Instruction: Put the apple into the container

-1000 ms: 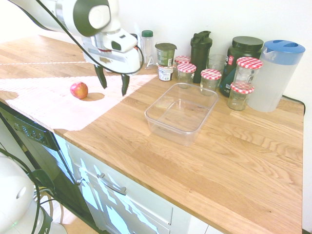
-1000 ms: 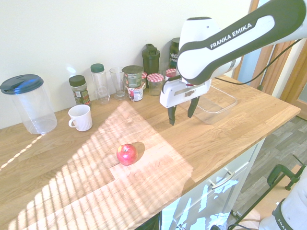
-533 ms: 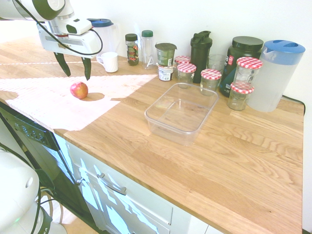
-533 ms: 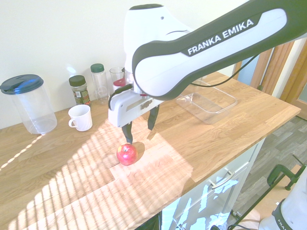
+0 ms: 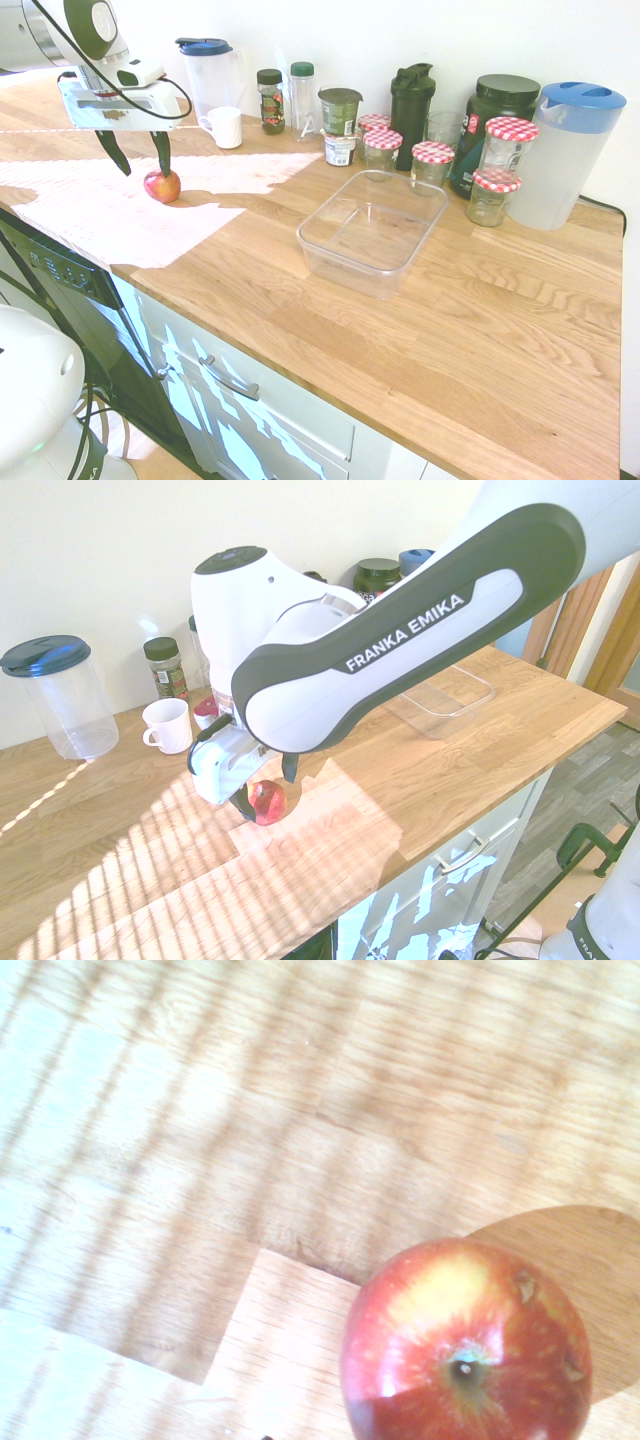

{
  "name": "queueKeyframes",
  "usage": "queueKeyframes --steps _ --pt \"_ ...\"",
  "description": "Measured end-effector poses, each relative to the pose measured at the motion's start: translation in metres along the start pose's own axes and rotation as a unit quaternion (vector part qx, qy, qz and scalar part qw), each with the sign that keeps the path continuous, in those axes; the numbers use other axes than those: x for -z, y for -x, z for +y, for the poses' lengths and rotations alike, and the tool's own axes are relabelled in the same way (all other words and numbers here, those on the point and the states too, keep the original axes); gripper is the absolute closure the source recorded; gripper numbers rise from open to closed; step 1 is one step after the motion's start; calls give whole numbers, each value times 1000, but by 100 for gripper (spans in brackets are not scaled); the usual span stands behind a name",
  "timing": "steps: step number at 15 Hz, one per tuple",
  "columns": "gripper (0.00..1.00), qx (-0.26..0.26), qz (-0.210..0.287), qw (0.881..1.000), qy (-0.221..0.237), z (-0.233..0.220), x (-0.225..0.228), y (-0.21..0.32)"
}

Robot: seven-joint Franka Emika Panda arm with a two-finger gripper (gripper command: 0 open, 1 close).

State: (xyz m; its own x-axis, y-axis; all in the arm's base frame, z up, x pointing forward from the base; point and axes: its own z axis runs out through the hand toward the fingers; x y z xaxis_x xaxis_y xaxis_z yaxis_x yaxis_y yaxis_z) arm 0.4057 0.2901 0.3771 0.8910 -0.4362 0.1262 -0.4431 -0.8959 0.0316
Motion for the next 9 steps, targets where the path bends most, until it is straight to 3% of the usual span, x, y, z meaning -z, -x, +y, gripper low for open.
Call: queueKeyframes --steps 3,4,9 --pt "0 3 -4 1000 -7 -6 -19 -3" --pt "100 0 -1 1000 -7 -6 -23 -6" --pt "100 -11 -3 1000 -11 -9 -33 -11"
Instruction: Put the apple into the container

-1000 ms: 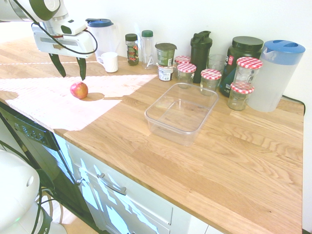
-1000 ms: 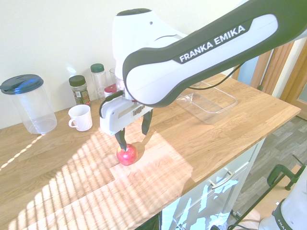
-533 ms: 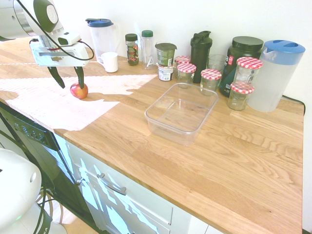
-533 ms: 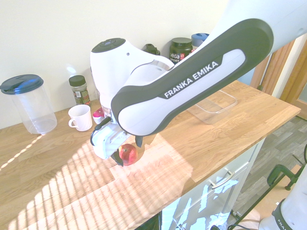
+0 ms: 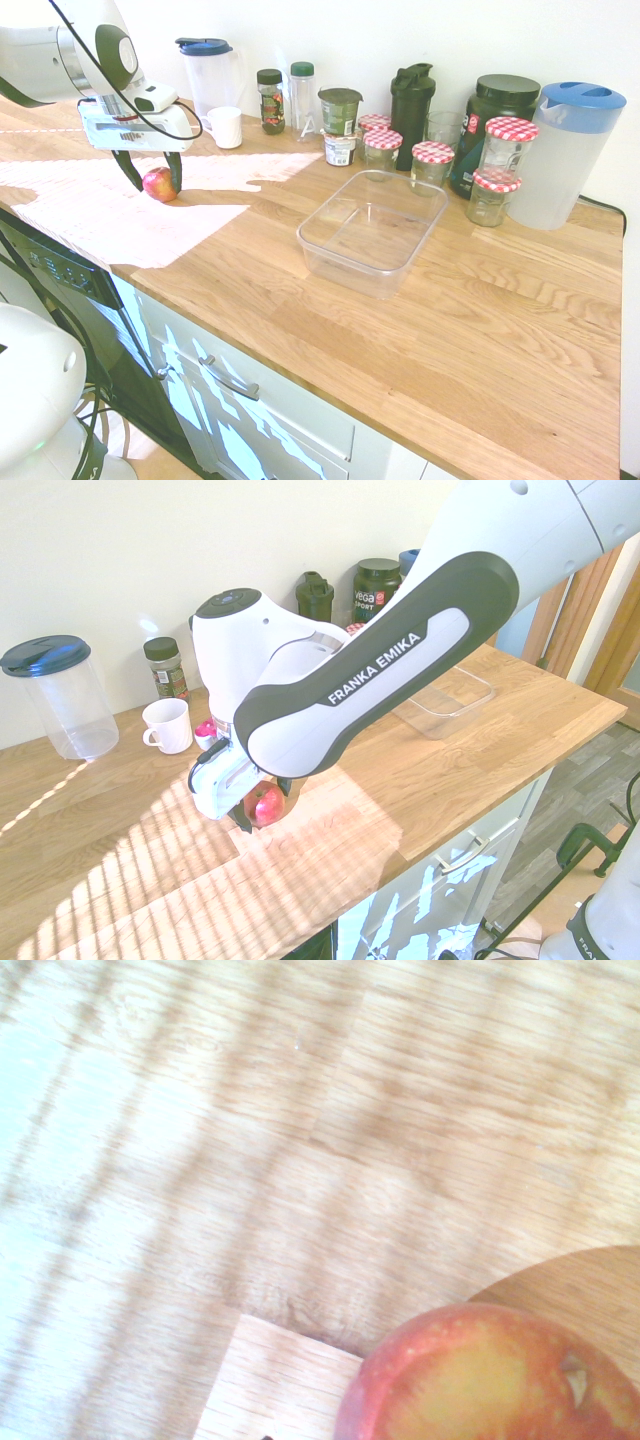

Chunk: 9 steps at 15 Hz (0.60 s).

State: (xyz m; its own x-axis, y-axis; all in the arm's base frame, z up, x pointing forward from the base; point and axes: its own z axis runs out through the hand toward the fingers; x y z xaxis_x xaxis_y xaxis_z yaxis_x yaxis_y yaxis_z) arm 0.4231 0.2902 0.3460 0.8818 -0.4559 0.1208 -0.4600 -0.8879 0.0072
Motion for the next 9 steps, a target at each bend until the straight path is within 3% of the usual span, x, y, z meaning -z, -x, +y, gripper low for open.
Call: queueKeyframes --steps 9 --pt "100 -22 -4 1000 -8 -1 4 -13"
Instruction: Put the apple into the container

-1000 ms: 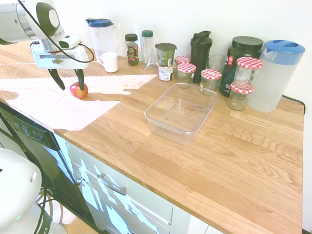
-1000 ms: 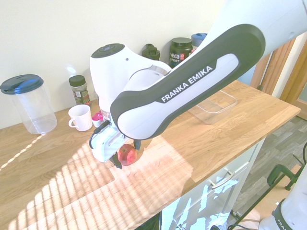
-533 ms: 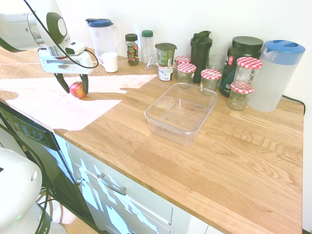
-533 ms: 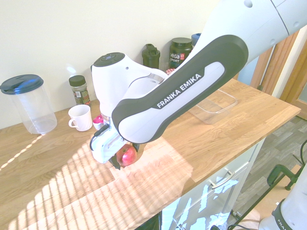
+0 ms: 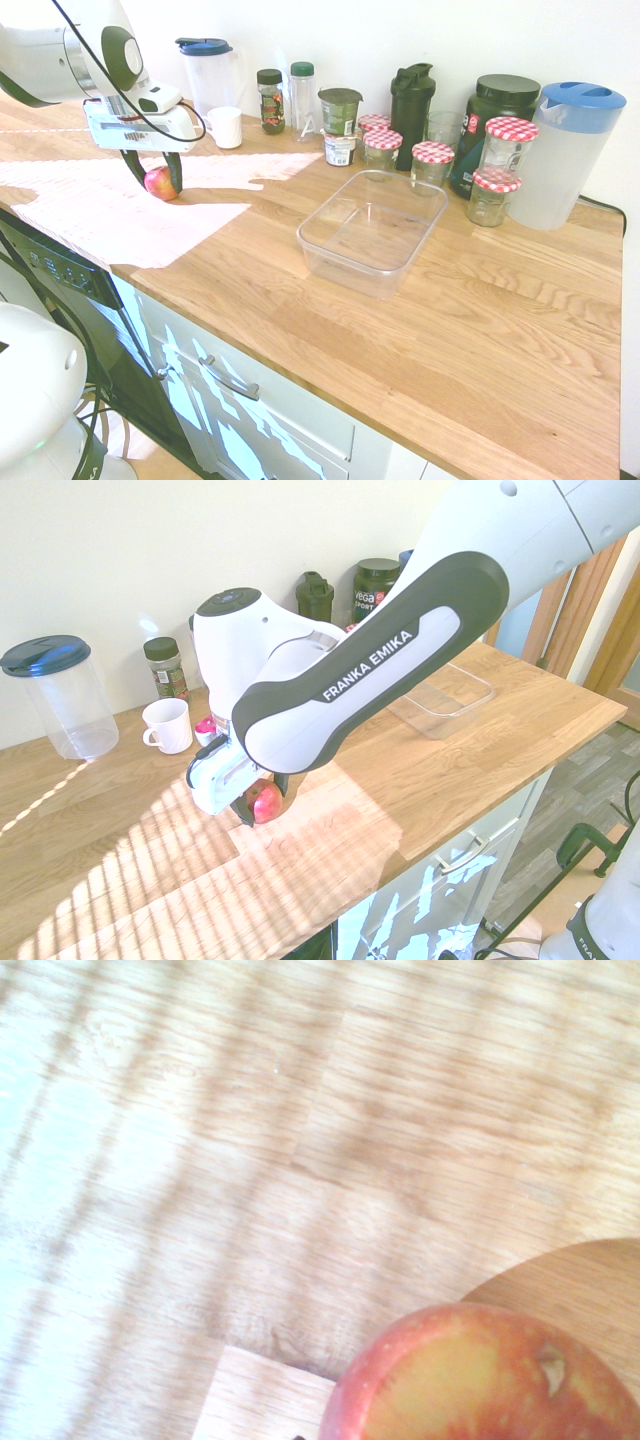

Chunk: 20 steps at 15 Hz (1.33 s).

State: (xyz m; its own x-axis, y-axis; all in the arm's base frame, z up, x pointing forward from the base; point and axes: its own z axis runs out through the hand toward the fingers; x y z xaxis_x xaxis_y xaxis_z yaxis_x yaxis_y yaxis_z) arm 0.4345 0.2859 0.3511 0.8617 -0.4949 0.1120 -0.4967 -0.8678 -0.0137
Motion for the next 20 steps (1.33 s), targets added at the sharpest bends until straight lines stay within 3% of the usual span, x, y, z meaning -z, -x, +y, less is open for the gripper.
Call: queueKeyframes --steps 4,7,10,13,17,20 --pt "100 -63 -3 998 -29 6 92 -57" --pt "100 -117 7 993 -34 66 149 -125" --pt "100 -174 3 985 -21 151 151 -190" --pt "100 -221 -3 975 -8 222 141 -223" --pt "100 -255 -27 966 19 296 111 -216" --pt "100 -269 -27 963 14 339 87 -203"
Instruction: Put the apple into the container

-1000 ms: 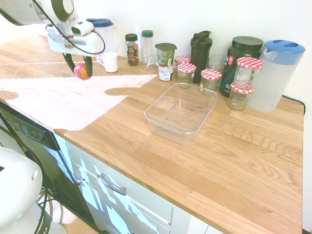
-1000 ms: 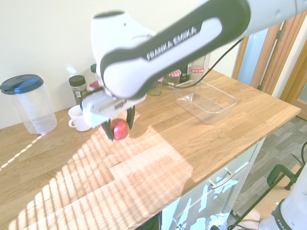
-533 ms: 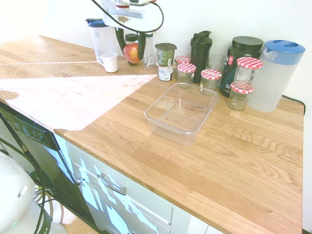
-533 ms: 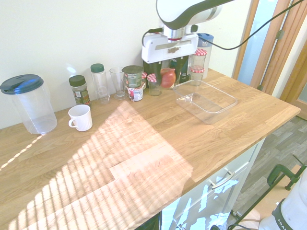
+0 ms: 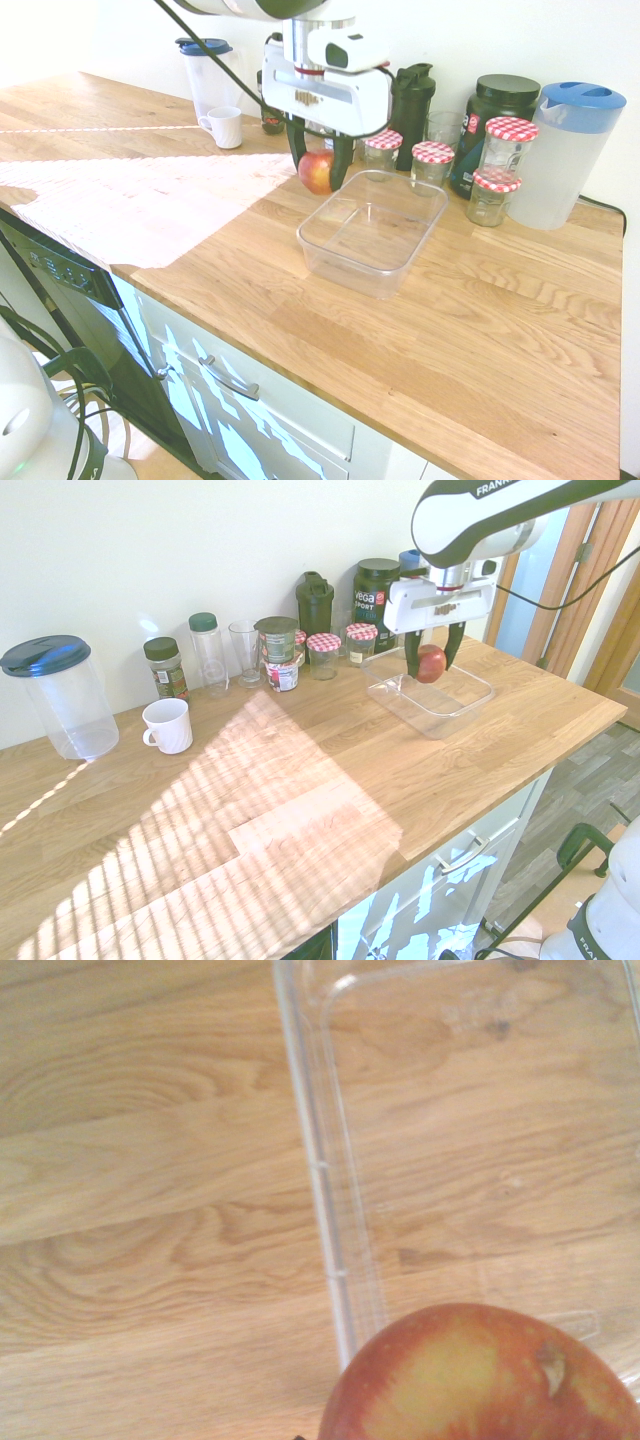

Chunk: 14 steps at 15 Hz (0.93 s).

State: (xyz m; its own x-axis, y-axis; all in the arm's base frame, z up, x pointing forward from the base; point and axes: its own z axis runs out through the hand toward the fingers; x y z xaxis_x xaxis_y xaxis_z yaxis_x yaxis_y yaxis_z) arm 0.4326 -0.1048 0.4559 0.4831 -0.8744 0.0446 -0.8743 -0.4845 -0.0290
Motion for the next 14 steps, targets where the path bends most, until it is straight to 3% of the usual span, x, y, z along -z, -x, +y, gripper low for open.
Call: queueKeyframes --steps 5,11,12,14 --pt "100 -23 6 1000 -7 26 -44 -18" --pt "100 -25 19 999 -20 13 -82 -31" --pt "0 -26 17 999 -20 11 -87 -31" --pt "0 -28 14 999 -19 8 -95 -31"
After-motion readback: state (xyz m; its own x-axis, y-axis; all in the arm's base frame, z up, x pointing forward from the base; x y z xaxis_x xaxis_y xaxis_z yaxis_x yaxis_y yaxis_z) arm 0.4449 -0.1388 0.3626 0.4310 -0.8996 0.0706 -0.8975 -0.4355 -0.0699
